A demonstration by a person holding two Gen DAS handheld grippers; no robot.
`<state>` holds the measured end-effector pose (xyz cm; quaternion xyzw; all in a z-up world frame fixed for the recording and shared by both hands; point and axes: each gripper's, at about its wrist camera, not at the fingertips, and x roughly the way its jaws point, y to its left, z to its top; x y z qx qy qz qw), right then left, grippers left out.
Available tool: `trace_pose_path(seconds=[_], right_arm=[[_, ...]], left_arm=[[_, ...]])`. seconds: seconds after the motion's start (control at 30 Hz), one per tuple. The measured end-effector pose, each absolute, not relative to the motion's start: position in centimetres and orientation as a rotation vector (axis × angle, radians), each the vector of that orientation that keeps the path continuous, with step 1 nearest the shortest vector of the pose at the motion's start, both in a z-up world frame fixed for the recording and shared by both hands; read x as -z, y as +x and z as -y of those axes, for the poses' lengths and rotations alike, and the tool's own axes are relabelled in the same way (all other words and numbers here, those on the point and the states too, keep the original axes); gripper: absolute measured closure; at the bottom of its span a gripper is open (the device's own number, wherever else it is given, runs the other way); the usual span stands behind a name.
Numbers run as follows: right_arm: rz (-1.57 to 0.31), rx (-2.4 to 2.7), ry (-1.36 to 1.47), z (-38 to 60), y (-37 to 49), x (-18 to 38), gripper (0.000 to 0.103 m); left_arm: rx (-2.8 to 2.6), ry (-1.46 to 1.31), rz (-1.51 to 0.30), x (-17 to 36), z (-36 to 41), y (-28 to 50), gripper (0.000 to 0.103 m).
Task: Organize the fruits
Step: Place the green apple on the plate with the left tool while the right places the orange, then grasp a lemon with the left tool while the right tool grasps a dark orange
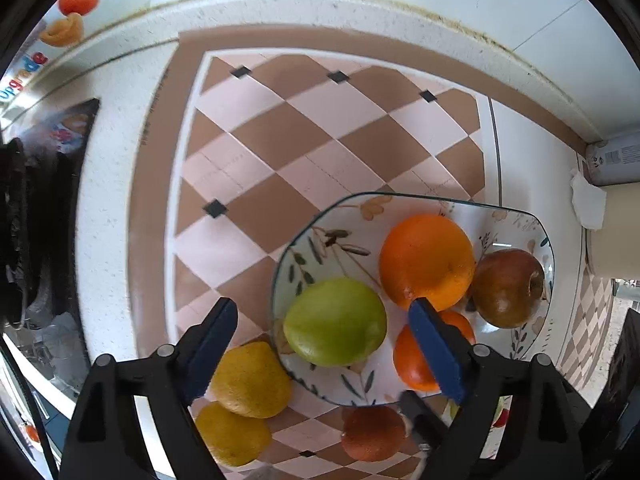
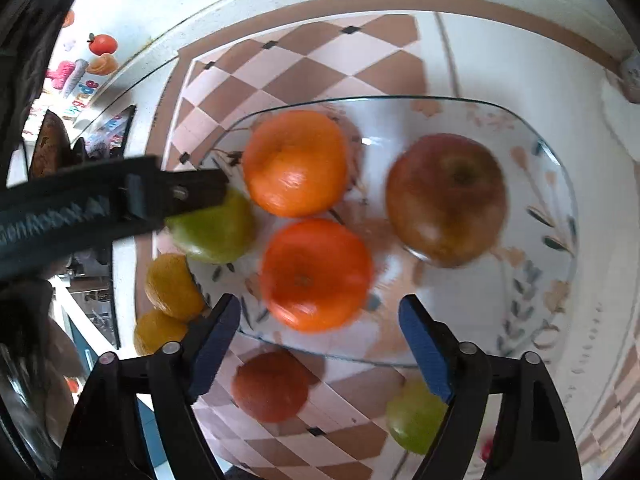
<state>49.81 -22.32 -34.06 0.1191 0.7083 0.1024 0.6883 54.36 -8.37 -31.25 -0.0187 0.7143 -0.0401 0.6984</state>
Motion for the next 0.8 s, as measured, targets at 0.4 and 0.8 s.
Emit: trace_pose_path(seconds=[0.4,0.8], right_arm=[[-1.468,-0.052,0.171,26.1,45.8,29.5,0.009],[-1.341,-0.018,0.165,27.0,40.2,22.6,0.009]], left_arm=[[0.014,0.050,-1.461,26.6,6.1,49.5,0.015],[0.041,0.072,-1.313,20.9,5.9,43.1,0.015]])
